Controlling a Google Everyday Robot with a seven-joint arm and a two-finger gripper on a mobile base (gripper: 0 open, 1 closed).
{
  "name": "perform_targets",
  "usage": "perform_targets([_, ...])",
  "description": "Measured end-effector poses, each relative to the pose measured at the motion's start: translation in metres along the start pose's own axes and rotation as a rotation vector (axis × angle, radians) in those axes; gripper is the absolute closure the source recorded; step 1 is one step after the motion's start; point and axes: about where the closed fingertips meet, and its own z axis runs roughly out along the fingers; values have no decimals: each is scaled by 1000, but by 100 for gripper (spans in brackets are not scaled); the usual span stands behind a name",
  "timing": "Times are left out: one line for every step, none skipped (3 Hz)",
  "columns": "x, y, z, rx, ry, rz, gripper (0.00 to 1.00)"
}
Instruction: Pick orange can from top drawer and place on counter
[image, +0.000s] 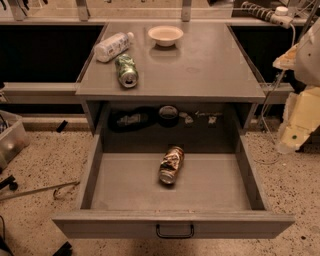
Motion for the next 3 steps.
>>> perform_targets([-1, -1, 1, 7, -10, -4, 0])
perform_targets([-4, 2, 33, -4, -59, -20, 0])
perform_targets([-11, 19, 110, -59, -150, -44, 0])
